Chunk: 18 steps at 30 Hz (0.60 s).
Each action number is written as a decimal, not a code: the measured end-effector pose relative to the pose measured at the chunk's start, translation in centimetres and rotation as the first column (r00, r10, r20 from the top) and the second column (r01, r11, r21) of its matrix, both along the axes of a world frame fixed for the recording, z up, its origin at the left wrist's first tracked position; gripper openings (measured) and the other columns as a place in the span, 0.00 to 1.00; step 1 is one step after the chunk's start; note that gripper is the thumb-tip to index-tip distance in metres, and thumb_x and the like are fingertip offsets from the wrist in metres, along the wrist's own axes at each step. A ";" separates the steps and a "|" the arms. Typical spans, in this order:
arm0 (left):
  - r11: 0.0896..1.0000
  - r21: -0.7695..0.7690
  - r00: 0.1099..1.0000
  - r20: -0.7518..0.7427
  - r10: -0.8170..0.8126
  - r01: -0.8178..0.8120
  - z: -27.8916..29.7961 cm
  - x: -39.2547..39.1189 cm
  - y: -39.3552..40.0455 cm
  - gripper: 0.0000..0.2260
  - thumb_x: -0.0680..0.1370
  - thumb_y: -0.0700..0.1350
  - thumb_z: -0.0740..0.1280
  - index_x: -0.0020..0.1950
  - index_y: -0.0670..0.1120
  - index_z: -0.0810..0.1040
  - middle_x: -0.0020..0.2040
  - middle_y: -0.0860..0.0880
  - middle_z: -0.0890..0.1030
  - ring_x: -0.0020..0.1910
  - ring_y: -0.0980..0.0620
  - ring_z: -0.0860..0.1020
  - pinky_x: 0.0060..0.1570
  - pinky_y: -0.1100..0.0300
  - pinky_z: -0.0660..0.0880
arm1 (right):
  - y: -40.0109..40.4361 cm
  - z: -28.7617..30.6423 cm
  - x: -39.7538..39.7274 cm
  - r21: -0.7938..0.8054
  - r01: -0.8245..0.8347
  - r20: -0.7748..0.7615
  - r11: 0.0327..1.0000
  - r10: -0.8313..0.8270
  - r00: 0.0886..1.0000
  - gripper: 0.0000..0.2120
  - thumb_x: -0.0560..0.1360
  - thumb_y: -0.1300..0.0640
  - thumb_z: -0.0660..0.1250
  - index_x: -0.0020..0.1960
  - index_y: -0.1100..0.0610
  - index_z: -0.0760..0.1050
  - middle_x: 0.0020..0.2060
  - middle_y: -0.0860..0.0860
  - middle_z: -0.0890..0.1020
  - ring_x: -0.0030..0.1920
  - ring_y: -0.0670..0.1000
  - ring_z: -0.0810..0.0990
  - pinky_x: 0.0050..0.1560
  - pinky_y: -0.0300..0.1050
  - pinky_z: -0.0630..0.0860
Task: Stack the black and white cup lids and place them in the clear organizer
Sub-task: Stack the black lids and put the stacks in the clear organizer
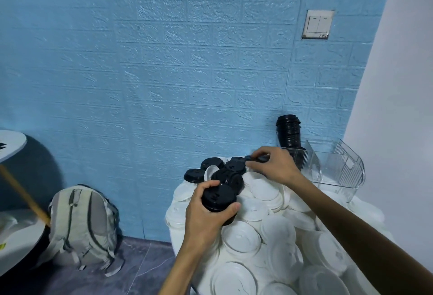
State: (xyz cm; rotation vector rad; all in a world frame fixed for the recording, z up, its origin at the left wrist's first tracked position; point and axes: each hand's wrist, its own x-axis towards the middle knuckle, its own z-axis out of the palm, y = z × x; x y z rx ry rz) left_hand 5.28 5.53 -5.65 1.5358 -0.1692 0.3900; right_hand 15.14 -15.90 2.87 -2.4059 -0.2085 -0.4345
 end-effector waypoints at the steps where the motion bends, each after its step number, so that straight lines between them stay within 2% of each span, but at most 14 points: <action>1: 1.000 -0.013 1.000 -0.004 -0.016 0.015 0.1 -0.1 -0.3 0.30 0.62 0.44 0.86 0.60 0.57 0.79 0.52 0.62 0.84 0.54 0.58 0.82 0.53 0.65 0.78 | 0.5 0.7 -1.7 0.095 -0.090 -0.006 0.991 0.091 0.996 0.11 0.68 0.45 0.80 0.47 0.47 0.85 0.44 0.40 0.86 0.50 0.40 0.83 0.57 0.39 0.78; 4: 0.996 -0.068 0.998 -0.019 -0.057 0.056 0.5 -0.1 -1.0 0.43 0.58 0.48 0.86 0.72 0.58 0.73 0.56 0.59 0.85 0.58 0.56 0.83 0.59 0.57 0.79 | 2.3 1.2 -6.4 0.204 -0.356 -0.053 0.912 0.373 0.926 0.13 0.67 0.48 0.81 0.50 0.47 0.84 0.49 0.42 0.86 0.54 0.43 0.84 0.60 0.42 0.78; 6: 0.993 -0.090 0.997 -0.023 -0.075 0.073 0.6 -0.2 -1.4 0.49 0.57 0.49 0.85 0.76 0.58 0.69 0.60 0.54 0.85 0.59 0.53 0.83 0.62 0.49 0.79 | 3.2 0.6 -8.3 0.247 -0.446 -0.069 0.860 0.475 0.877 0.14 0.68 0.53 0.81 0.52 0.49 0.84 0.52 0.44 0.84 0.56 0.44 0.83 0.60 0.40 0.78; 8: 0.995 -0.062 0.997 -0.018 -0.075 0.074 0.6 -0.3 -1.7 0.50 0.58 0.48 0.85 0.77 0.59 0.67 0.62 0.54 0.84 0.61 0.53 0.82 0.63 0.46 0.79 | 3.7 0.0 -8.9 0.279 -0.490 -0.059 0.826 0.524 0.850 0.16 0.68 0.58 0.82 0.53 0.52 0.84 0.54 0.47 0.83 0.57 0.45 0.82 0.60 0.38 0.77; 12: 0.992 -0.092 0.996 0.003 -0.084 0.084 0.7 -0.6 -1.6 0.47 0.61 0.37 0.85 0.75 0.57 0.70 0.62 0.52 0.84 0.61 0.50 0.83 0.60 0.48 0.81 | 4.4 -0.5 -8.8 0.270 -0.514 -0.035 0.814 0.542 0.840 0.14 0.67 0.61 0.82 0.51 0.56 0.85 0.57 0.49 0.81 0.58 0.42 0.81 0.59 0.32 0.73; 15: 0.987 -0.137 0.996 0.034 -0.083 0.087 0.8 -0.7 -1.5 0.39 0.63 0.29 0.82 0.70 0.52 0.74 0.58 0.51 0.85 0.58 0.49 0.84 0.50 0.58 0.82 | 4.9 -1.2 -8.5 0.280 -0.515 -0.014 0.810 0.539 0.842 0.12 0.67 0.62 0.82 0.49 0.57 0.86 0.57 0.49 0.81 0.59 0.42 0.80 0.62 0.34 0.73; 18: 0.991 -0.129 0.998 0.046 -0.039 0.045 0.9 -0.9 -1.3 0.33 0.64 0.31 0.82 0.64 0.50 0.77 0.54 0.54 0.86 0.54 0.50 0.85 0.48 0.61 0.80 | 5.4 -1.5 -8.3 0.325 -0.546 -0.013 0.772 0.581 0.814 0.07 0.69 0.61 0.80 0.46 0.54 0.85 0.55 0.49 0.82 0.58 0.44 0.81 0.63 0.38 0.75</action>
